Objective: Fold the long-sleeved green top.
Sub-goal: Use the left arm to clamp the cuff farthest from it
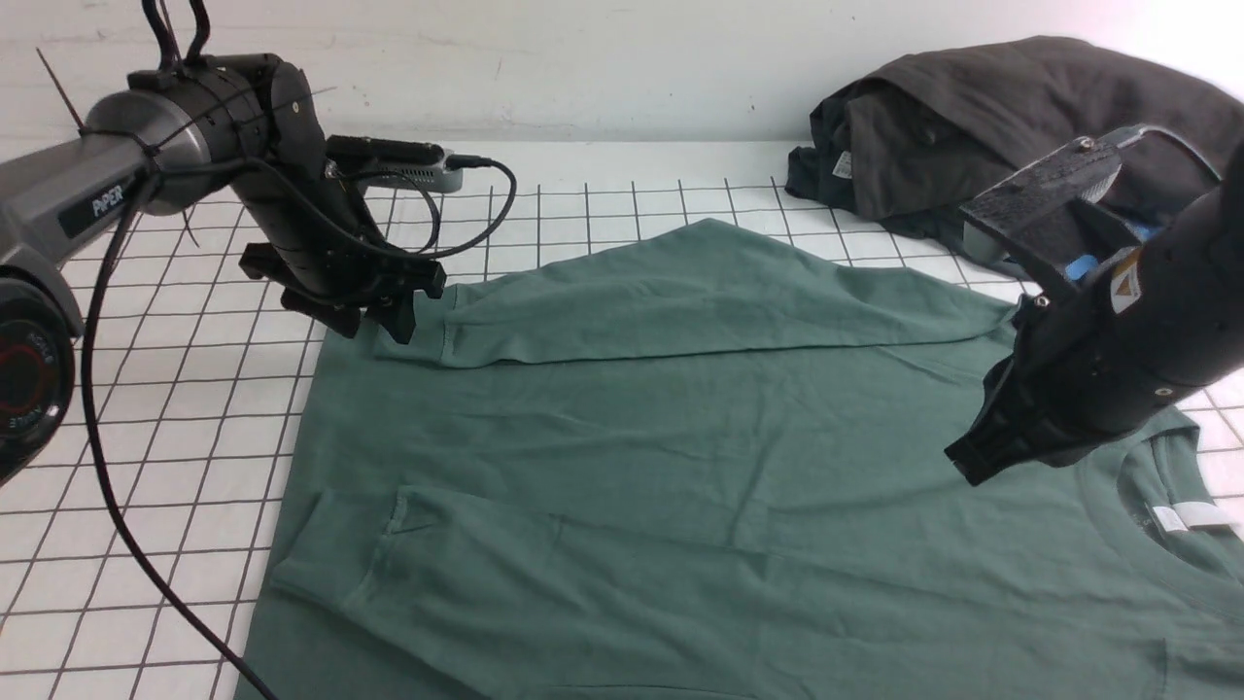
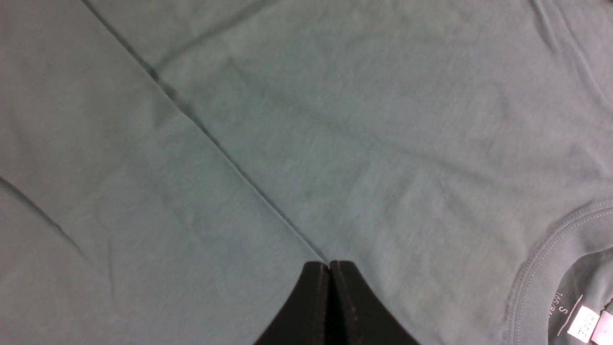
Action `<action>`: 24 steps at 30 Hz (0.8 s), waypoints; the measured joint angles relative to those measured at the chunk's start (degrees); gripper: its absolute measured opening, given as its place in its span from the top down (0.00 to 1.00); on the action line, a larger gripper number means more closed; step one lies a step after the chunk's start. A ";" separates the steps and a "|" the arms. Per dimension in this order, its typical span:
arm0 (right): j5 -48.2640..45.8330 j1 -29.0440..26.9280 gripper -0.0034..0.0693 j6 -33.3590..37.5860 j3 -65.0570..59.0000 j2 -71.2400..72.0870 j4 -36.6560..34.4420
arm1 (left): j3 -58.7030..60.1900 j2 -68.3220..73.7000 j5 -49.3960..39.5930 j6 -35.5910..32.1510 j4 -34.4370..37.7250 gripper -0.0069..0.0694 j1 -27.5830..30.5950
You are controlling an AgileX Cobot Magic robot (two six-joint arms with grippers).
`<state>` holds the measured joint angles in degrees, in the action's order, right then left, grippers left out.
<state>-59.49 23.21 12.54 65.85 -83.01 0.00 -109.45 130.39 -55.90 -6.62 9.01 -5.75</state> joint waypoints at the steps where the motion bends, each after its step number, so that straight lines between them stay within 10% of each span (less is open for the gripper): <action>1: 0.14 0.00 0.96 0.00 0.00 -0.12 0.00 | -0.33 0.80 0.07 0.00 0.21 0.43 0.00; 12: 1.78 0.00 0.96 0.00 0.05 -0.11 0.00 | -1.36 3.36 0.52 0.00 1.17 0.46 0.00; 24: 1.78 0.00 0.96 -0.27 0.05 -0.11 0.00 | -1.36 3.36 -0.84 -2.29 3.27 0.88 0.11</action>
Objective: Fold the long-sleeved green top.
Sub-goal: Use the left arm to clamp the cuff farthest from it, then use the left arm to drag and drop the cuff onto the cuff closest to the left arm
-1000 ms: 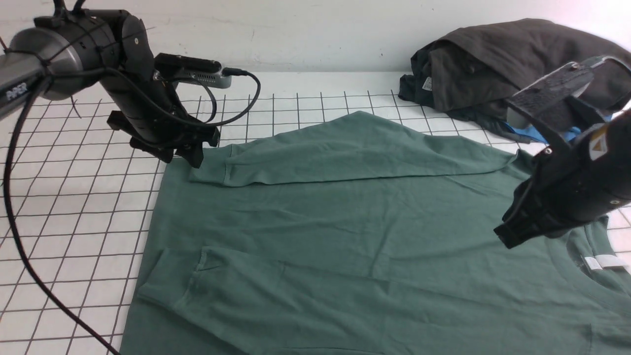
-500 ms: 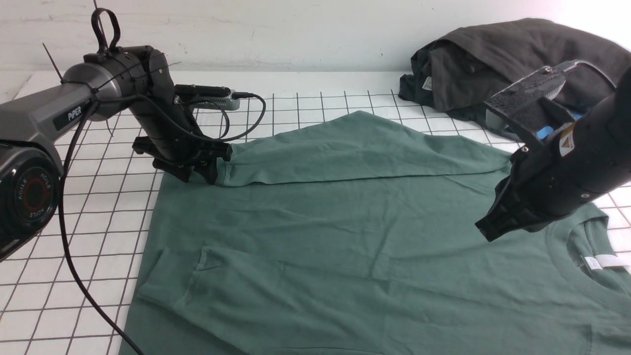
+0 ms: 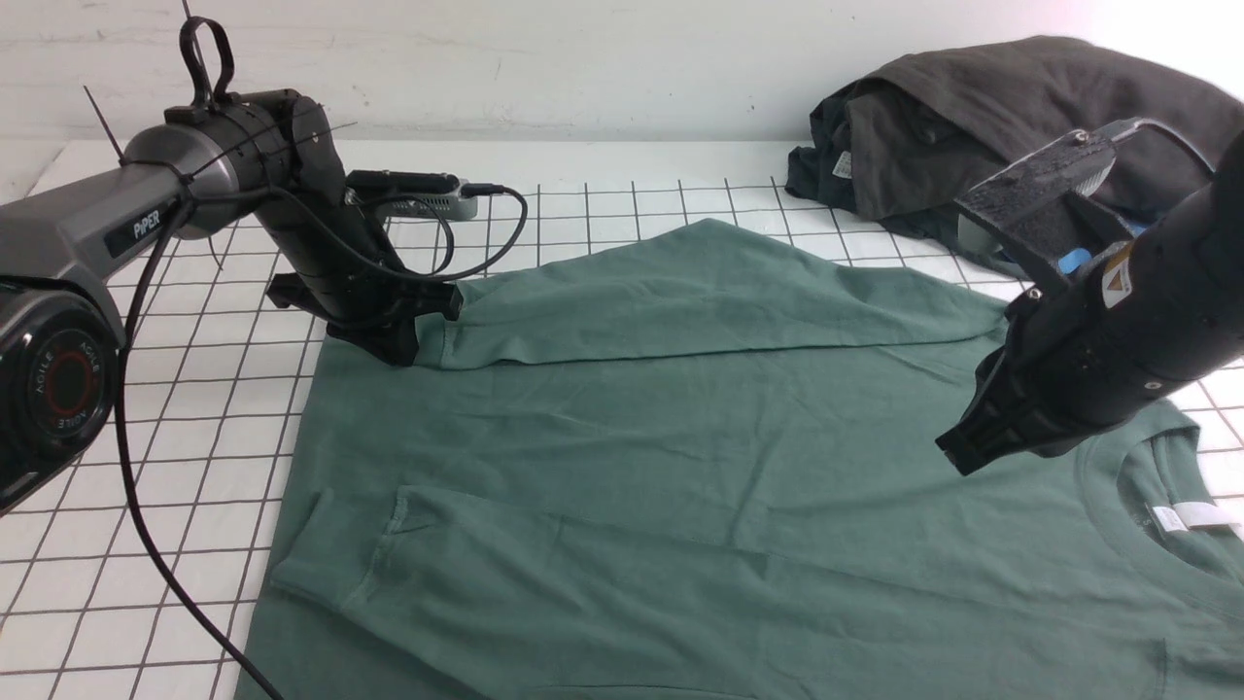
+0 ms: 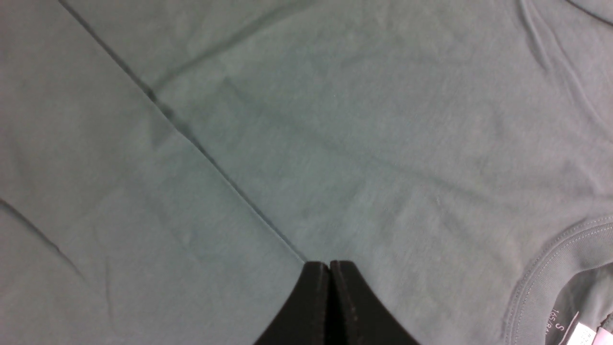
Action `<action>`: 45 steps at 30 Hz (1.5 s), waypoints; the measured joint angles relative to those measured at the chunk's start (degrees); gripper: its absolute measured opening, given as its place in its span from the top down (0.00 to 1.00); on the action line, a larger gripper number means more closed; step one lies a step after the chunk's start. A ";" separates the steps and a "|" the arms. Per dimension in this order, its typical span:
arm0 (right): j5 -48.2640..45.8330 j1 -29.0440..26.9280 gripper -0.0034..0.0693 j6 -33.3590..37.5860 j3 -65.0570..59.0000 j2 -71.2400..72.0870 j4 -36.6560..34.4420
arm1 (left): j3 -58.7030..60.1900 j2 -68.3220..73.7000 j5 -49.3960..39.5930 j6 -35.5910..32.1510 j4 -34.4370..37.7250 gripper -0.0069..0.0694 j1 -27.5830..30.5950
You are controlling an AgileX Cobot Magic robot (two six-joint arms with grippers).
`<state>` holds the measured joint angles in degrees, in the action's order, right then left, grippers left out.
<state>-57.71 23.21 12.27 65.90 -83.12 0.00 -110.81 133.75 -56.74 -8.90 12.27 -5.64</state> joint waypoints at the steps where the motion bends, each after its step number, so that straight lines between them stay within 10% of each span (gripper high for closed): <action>1: 0.00 0.00 0.96 0.00 0.00 0.00 0.00 | 0.00 -0.06 -0.06 -0.17 0.00 0.88 0.00; 17: -0.76 0.00 0.96 0.05 0.01 0.00 0.86 | 2.77 -14.31 -10.98 -1.12 0.00 0.88 0.00; 33: -8.59 0.13 0.96 0.05 0.06 8.42 -1.38 | 53.12 -43.61 2.24 -5.23 4.03 0.88 0.00; 45: -13.35 7.11 0.96 0.05 -1.27 10.91 -4.75 | 61.99 -45.80 7.35 -7.66 4.68 0.77 0.00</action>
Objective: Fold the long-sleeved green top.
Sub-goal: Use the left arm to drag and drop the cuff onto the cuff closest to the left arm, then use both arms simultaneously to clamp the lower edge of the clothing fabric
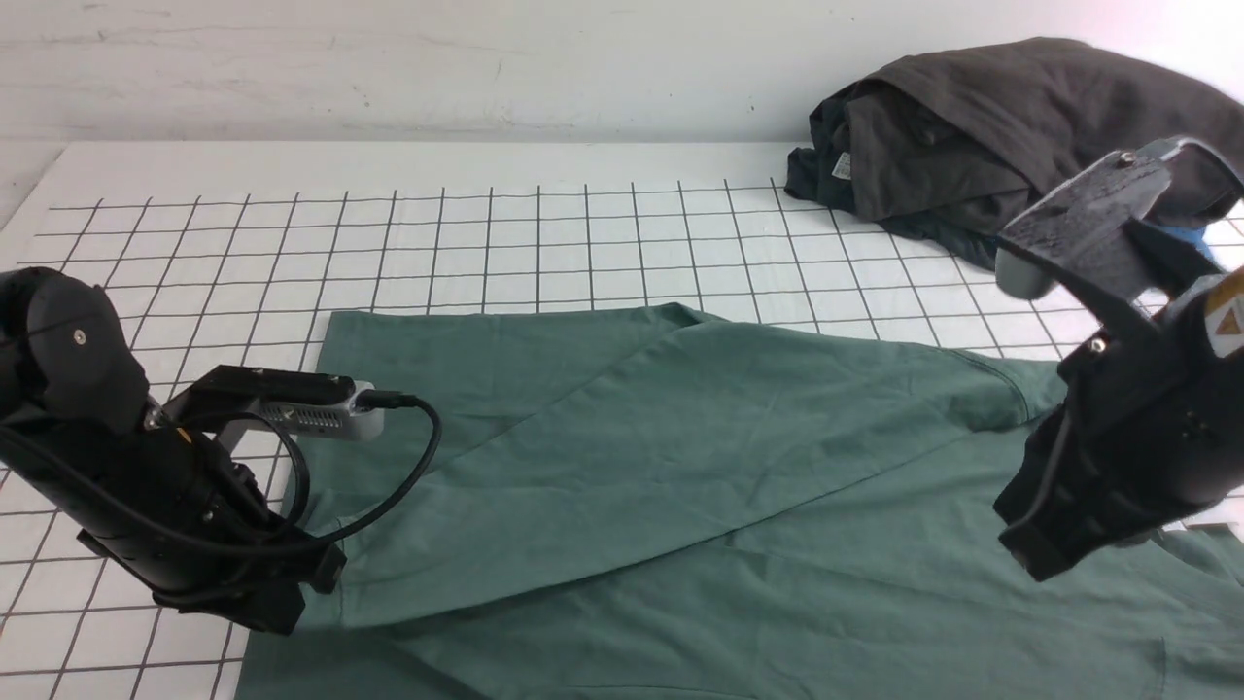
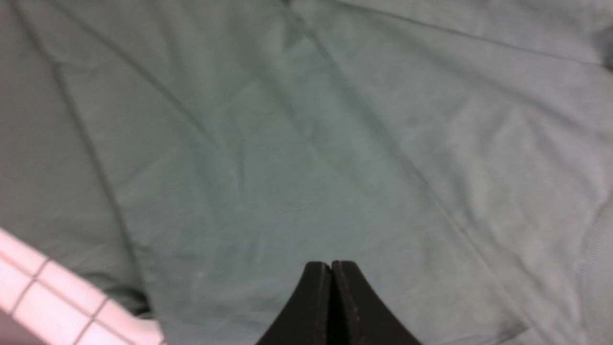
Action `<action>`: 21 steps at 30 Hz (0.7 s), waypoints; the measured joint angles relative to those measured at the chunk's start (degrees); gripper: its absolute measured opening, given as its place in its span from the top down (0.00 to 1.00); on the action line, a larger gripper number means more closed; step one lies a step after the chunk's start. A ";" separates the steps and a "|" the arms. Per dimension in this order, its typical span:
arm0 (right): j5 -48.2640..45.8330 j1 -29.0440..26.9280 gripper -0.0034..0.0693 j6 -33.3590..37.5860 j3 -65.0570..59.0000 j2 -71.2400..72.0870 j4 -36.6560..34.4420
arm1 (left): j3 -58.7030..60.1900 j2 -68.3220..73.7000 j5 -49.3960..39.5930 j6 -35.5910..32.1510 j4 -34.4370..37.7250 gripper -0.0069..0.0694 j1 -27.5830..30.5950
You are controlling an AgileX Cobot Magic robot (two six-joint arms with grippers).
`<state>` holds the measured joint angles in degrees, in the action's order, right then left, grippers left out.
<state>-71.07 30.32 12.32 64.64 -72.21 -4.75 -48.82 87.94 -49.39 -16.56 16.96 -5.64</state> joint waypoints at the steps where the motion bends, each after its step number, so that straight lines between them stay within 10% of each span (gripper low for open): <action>1: 0.00 0.15 0.96 0.00 -0.11 0.15 0.00 | 0.00 0.00 0.00 -0.08 -0.01 0.76 0.00; 10: -0.11 3.74 0.96 0.00 -9.16 8.45 -3.34 | 0.17 -5.09 -5.98 -4.64 3.93 0.38 -2.25; 21: -0.39 3.74 0.96 0.00 -14.09 16.12 -3.47 | 9.45 -17.99 -13.64 -5.15 -7.27 0.47 -32.29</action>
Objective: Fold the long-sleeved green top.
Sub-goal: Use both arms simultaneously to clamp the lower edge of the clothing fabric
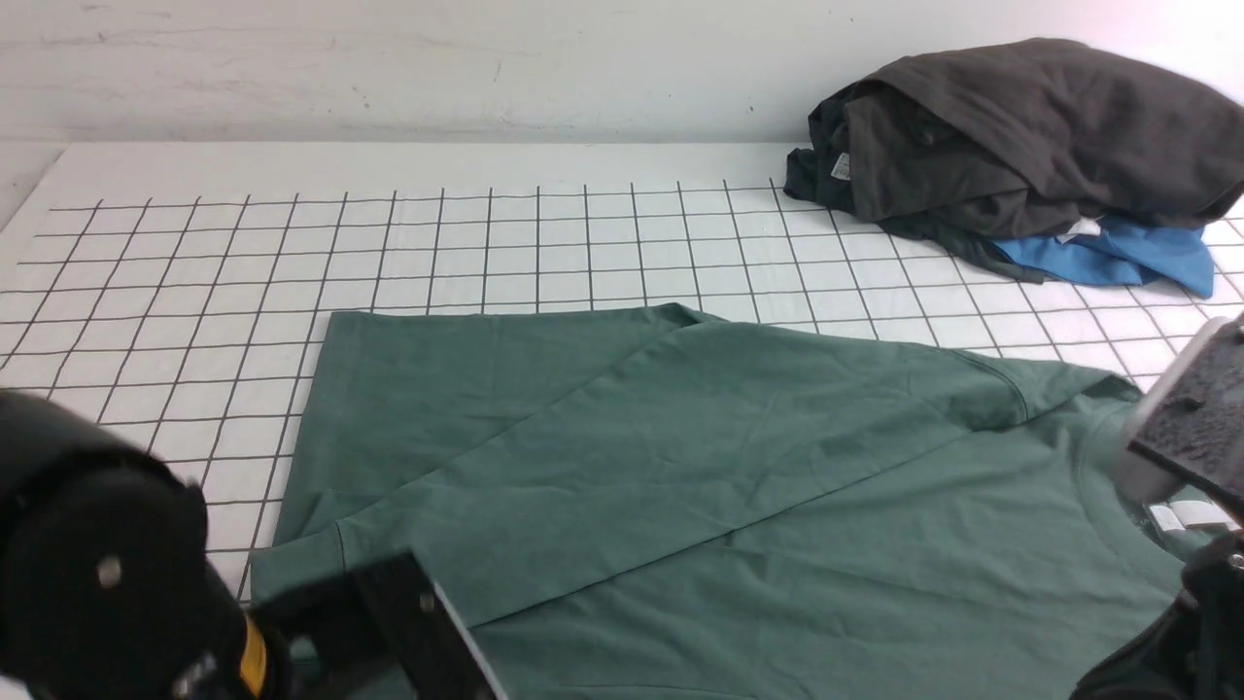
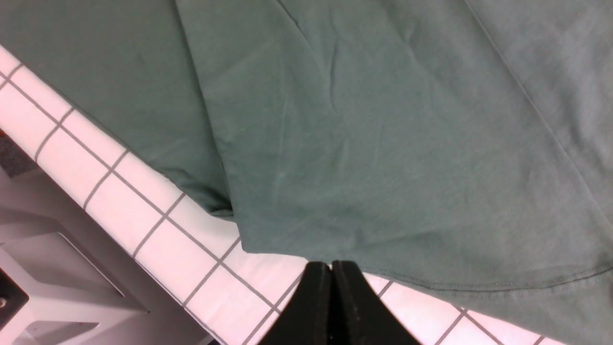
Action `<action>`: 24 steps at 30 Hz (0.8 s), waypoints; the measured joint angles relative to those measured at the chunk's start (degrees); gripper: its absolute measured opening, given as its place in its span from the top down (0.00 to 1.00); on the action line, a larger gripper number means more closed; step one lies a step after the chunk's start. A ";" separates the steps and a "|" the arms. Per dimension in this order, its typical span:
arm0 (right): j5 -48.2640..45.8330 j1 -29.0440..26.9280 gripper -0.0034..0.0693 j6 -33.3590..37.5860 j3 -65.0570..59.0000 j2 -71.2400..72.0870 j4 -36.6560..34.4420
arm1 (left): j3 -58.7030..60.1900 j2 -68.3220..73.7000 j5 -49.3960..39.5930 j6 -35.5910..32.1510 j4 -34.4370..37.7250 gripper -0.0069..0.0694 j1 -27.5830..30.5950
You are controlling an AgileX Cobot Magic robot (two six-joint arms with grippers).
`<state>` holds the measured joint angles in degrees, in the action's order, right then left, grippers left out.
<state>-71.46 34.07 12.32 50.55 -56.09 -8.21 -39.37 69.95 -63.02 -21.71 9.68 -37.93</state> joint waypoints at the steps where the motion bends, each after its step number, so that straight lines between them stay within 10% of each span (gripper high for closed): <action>1: 0.00 0.00 0.96 0.00 0.00 0.11 0.00 | 1.73 -0.07 0.00 0.00 -1.33 0.47 -1.90; 24: -0.11 0.00 0.96 0.04 -0.05 0.29 -0.13 | 10.83 11.50 15.83 -5.77 -6.03 0.30 -7.54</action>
<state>-71.57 34.07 12.36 50.50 -55.79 -8.34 -28.55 81.45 -47.20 -27.48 3.65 -45.47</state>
